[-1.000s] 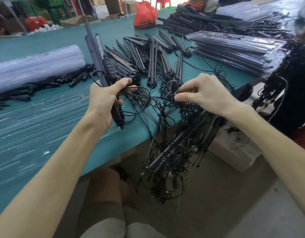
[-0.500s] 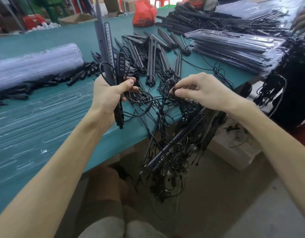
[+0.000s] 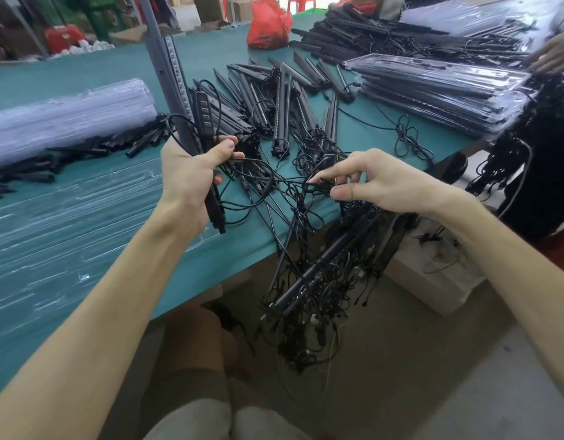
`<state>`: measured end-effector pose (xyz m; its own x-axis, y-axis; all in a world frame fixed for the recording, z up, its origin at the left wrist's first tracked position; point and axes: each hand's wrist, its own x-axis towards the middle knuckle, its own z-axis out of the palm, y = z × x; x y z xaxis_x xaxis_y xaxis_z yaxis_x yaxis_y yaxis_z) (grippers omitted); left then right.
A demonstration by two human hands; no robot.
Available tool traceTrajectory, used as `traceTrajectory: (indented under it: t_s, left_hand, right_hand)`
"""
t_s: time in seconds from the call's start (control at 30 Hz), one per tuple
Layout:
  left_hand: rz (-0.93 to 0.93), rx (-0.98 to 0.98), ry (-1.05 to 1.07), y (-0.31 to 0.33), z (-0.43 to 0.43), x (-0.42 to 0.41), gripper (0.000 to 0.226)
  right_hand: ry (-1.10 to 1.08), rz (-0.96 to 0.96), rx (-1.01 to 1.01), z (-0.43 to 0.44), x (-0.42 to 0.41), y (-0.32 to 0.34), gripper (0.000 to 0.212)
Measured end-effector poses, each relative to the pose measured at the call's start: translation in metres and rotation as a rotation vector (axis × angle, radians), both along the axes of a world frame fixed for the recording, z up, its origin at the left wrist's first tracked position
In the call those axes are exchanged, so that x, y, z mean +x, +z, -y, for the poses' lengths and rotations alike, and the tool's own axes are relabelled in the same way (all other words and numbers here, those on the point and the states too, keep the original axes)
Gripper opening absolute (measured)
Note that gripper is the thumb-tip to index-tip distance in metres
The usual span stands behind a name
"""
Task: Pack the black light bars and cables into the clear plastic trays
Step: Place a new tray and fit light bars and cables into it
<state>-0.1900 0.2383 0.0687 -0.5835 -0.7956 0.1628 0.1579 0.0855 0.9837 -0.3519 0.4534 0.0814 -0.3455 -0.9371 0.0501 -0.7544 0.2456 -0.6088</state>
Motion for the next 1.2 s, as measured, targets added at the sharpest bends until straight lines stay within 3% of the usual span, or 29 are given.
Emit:
traceTrajectory:
  t_s: [0.17, 0.47, 0.63, 0.8, 1.03, 1.13, 1.2]
  left_hand:
    - [-0.006, 0.015, -0.009, -0.001, 0.001, -0.001, 0.014]
    - [-0.012, 0.030, 0.007, -0.001, 0.001, -0.005, 0.012]
    - [0.001, 0.033, 0.011, -0.004, 0.002, -0.004, 0.010]
    - [0.003, 0.050, 0.032, -0.006, 0.003, -0.007, 0.014]
    - [-0.006, 0.075, 0.061, -0.009, 0.005, -0.010, 0.012]
    - [-0.015, 0.093, 0.071, -0.009, 0.006, -0.010, 0.014]
    - [-0.022, 0.103, 0.076, -0.008, 0.007, -0.009, 0.017]
  right_hand:
    - [-0.052, 0.104, -0.129, -0.003, 0.001, 0.000, 0.026]
    - [-0.206, 0.088, -0.228, 0.011, 0.003, -0.004, 0.028]
    - [-0.263, -0.070, -0.281, 0.017, 0.009, -0.008, 0.030]
    - [-0.233, 0.063, -0.271, 0.016, 0.016, -0.007, 0.032]
    - [-0.201, -0.287, -0.314, 0.010, 0.022, -0.019, 0.013]
    - [-0.040, -0.249, -0.165, 0.008, 0.023, -0.017, 0.016]
    - [-0.051, -0.173, -0.196, 0.007, 0.022, -0.015, 0.019]
